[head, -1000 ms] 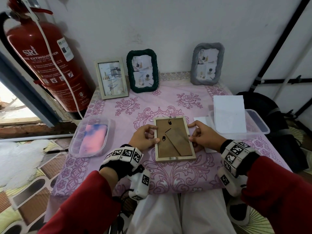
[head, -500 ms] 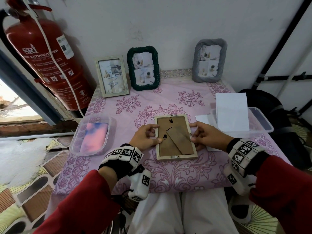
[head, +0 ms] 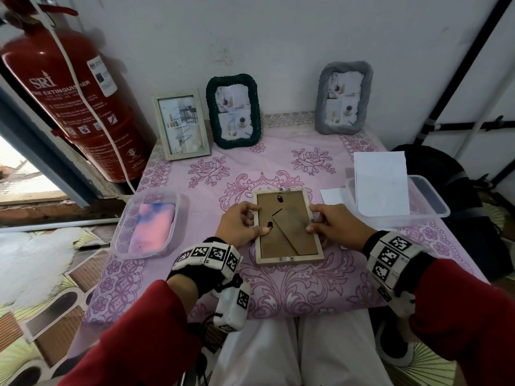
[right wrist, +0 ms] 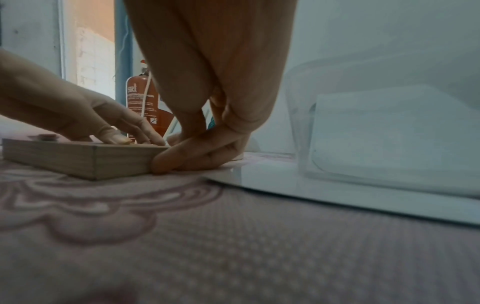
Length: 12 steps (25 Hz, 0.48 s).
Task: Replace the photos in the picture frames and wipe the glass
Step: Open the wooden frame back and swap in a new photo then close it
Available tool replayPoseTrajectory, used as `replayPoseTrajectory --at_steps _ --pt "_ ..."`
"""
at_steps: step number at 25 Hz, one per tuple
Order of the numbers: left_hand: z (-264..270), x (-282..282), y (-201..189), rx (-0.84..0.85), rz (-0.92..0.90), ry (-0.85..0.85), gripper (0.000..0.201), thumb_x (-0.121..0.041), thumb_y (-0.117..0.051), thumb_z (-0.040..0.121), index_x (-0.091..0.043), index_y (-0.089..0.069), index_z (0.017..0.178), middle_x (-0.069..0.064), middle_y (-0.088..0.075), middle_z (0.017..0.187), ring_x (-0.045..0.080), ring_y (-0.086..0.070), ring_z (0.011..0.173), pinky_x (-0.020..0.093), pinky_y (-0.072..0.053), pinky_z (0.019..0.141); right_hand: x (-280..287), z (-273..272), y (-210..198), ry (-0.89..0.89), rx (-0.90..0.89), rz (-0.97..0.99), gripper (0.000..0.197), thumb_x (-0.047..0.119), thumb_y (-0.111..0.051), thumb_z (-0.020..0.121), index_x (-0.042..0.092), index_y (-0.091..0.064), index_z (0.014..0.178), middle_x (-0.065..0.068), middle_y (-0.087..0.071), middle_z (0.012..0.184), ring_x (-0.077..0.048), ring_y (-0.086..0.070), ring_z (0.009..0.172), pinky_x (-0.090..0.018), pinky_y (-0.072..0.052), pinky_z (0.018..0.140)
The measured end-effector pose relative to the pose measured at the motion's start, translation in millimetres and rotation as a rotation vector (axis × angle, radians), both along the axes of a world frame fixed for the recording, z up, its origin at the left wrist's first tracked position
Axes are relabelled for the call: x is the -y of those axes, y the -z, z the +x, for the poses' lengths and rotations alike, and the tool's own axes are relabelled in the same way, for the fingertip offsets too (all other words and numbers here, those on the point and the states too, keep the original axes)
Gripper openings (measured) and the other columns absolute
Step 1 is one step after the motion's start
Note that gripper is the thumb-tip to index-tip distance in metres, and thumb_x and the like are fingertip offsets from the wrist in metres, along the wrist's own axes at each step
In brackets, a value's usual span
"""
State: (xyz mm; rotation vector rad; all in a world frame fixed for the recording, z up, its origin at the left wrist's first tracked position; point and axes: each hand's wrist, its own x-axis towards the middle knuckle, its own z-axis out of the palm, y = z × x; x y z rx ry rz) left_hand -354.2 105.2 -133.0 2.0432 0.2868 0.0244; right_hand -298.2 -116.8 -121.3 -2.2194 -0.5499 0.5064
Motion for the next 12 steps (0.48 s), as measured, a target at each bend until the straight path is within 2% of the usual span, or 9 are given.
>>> replayPoseTrajectory --at_steps 2,3,5,6,8,10,12 --pt "0 -2 0 -0.014 -0.006 0.014 0.052 -0.007 -0.08 0.068 -0.008 -0.06 0.116 0.003 -0.049 0.093 0.016 -0.05 0.082 0.023 -0.049 0.08 2 2 -4 -0.06 0.04 -0.084 0.023 0.006 -0.06 0.088 -0.003 -0.053 0.108 -0.014 -0.064 0.078 -0.023 -0.066 0.068 -0.029 -0.058 0.063" --pt "1 -5 -1 -0.032 -0.019 0.045 0.053 -0.008 -0.08 0.069 -0.008 -0.059 0.119 0.003 -0.049 0.094 0.017 -0.051 0.085 0.028 -0.051 0.087 3 3 -5 -0.076 0.02 -0.095 0.027 0.002 -0.058 0.088 -0.006 -0.051 0.113 -0.014 -0.063 0.08 -0.017 -0.065 0.065 -0.029 -0.059 0.064" --pt "2 -11 -1 -0.082 -0.074 0.114 0.057 -0.004 -0.077 0.071 -0.008 -0.056 0.124 0.003 -0.048 0.089 0.02 -0.053 0.093 0.04 -0.047 0.1 7 4 -3 -0.084 -0.028 -0.07 0.033 -0.005 -0.055 0.087 -0.006 -0.049 0.12 -0.011 -0.06 0.079 -0.002 -0.062 0.055 -0.019 -0.057 0.056" --pt "2 -13 -1 -0.101 -0.1 0.132 0.059 -0.001 -0.076 0.071 -0.007 -0.055 0.126 0.001 -0.046 0.083 0.021 -0.052 0.094 0.043 -0.045 0.102 8 4 -3 -0.082 -0.03 -0.057 0.033 -0.006 -0.054 0.088 -0.005 -0.049 0.12 -0.015 -0.059 0.079 0.001 -0.062 0.052 -0.017 -0.056 0.054" --pt "3 -13 1 -0.099 -0.085 0.128 0.059 0.0 -0.076 0.071 -0.008 -0.056 0.126 0.0 -0.043 0.08 0.019 -0.051 0.093 0.04 -0.044 0.103 8 2 -1 -0.065 -0.009 -0.031 0.032 -0.008 -0.053 0.087 -0.002 -0.052 0.119 -0.016 -0.06 0.078 0.003 -0.063 0.051 -0.018 -0.056 0.051" --pt "3 -11 2 -0.061 -0.011 0.103 0.058 -0.004 -0.079 0.069 -0.009 -0.059 0.123 0.004 -0.046 0.092 0.017 -0.051 0.089 0.033 -0.045 0.099 9 1 0 -0.04 -0.01 0.008 0.036 -0.007 -0.055 0.087 0.003 -0.053 0.122 -0.01 -0.061 0.074 -0.001 -0.064 0.051 -0.02 -0.056 0.051" --pt "3 -10 3 -0.043 0.001 0.085 0.057 -0.006 -0.08 0.068 -0.011 -0.06 0.121 0.006 -0.048 0.098 0.016 -0.051 0.087 0.032 -0.045 0.096 8 2 1 -0.019 -0.031 0.035 0.036 -0.003 -0.058 0.087 0.002 -0.052 0.122 -0.008 -0.062 0.072 -0.005 -0.065 0.052 -0.022 -0.057 0.05"
